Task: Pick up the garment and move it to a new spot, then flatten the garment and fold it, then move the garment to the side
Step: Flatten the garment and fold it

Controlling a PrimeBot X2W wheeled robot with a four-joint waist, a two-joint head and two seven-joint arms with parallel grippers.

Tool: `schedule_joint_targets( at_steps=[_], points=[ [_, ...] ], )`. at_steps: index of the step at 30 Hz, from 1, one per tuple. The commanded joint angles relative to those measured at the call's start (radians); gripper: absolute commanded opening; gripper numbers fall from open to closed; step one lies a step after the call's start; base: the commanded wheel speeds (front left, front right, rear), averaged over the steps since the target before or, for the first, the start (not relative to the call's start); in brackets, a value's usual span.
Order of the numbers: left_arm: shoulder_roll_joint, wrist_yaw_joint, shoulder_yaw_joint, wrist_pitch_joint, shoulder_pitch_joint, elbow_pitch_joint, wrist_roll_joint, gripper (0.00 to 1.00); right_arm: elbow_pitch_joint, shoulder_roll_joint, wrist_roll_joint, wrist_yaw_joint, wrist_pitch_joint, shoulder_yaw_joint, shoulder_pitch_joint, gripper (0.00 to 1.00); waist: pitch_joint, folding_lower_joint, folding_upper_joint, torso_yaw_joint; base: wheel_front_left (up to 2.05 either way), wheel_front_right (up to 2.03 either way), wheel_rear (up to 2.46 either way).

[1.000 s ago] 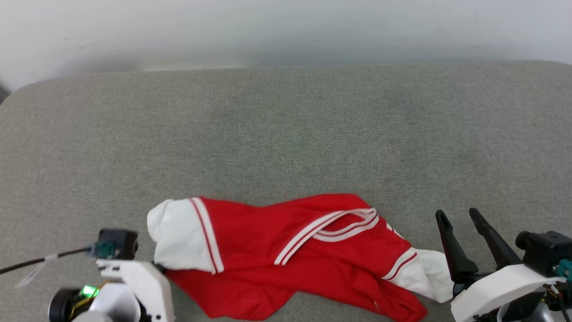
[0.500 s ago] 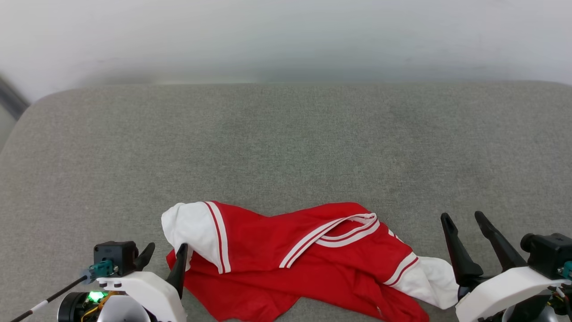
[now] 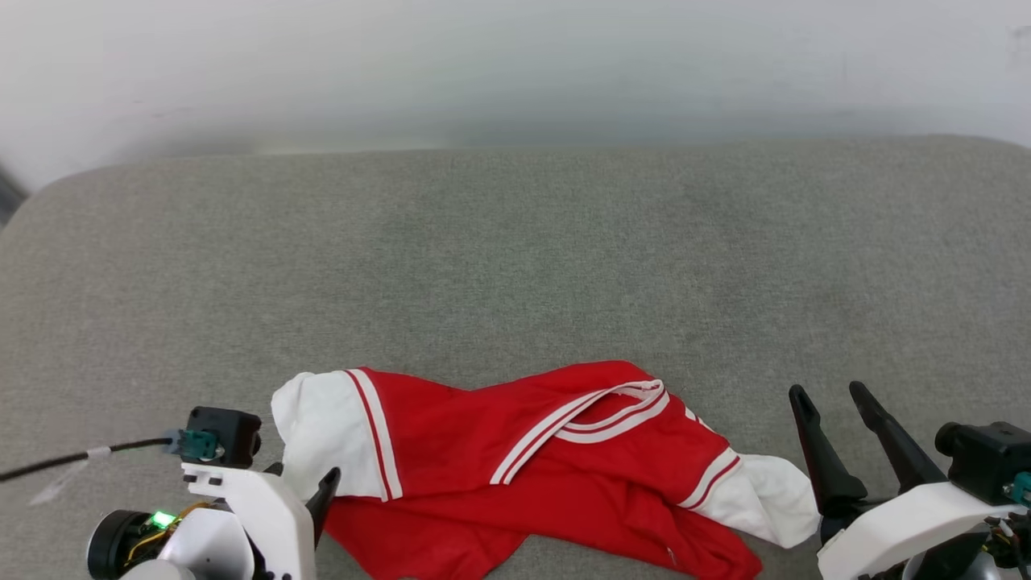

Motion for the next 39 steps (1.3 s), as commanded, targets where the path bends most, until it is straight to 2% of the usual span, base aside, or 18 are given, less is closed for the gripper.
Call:
schedule_joint_targets(
  at_steps=[1, 9, 10, 11, 12, 13, 26, 33, 39],
  points=[
    [0.003, -0.003, 0.005, 0.01, -0.011, 0.007, -0.011, 1.0, 0.0, 0.003, 0.006, 0.0, -0.004, 0.001, -0.007, 1.0, 0.013, 0.0, 0.0, -0.011, 0.0, 0.0, 0.0],
    [0.017, -0.03, 0.035, 0.07, -0.007, 0.075, -0.1, 1.0, 0.02, 0.003, 0.017, 0.0, -0.025, -0.004, -0.026, 1.0, 0.06, 0.0, 0.0, -0.034, 0.0, 0.0, 0.0],
    [0.016, -0.039, 0.032, 0.085, -0.005, 0.078, -0.113, 0.8, 0.022, 0.003, 0.018, 0.0, -0.028, -0.005, -0.029, 1.0, 0.064, 0.0, 0.0, -0.034, 0.0, 0.0, 0.0],
    [0.019, -0.045, 0.033, 0.088, -0.009, 0.078, -0.118, 0.46, 0.024, 0.003, 0.019, 0.0, -0.03, -0.005, -0.032, 1.0, 0.067, 0.0, 0.0, -0.034, 0.0, 0.0, 0.0],
    [0.024, -0.048, 0.039, 0.079, -0.019, 0.074, -0.116, 0.25, 0.025, 0.003, 0.018, 0.0, -0.032, -0.006, -0.034, 1.0, 0.069, 0.0, 0.0, -0.033, 0.0, 0.0, 0.0],
    [0.024, -0.054, 0.043, 0.077, -0.025, 0.072, -0.118, 0.0, 0.026, 0.003, 0.018, 0.0, -0.033, -0.007, -0.034, 1.0, 0.071, 0.0, 0.0, -0.032, 0.0, 0.0, 0.0],
    [0.066, -0.03, 0.1, -0.002, -0.097, -0.002, -0.051, 0.0, 0.049, 0.003, 0.029, 0.0, -0.028, 0.0, -0.054, 1.0, 0.059, 0.0, 0.0, -0.024, 0.0, 0.0, 0.0],
    [0.041, -0.065, 0.126, -0.018, -0.196, 0.059, -0.069, 0.0, 0.048, 0.003, 0.035, 0.0, -0.026, 0.008, -0.076, 1.0, 0.103, 0.0, 0.0, -0.048, 0.0, 0.0, 0.0],
    [-0.005, -0.103, 0.129, -0.039, -0.322, 0.185, -0.069, 0.0, 0.056, 0.003, 0.042, 0.0, -0.034, 0.021, -0.103, 1.0, 0.166, 0.0, 0.0, -0.09, 0.0, 0.0, 0.0]
  ],
)
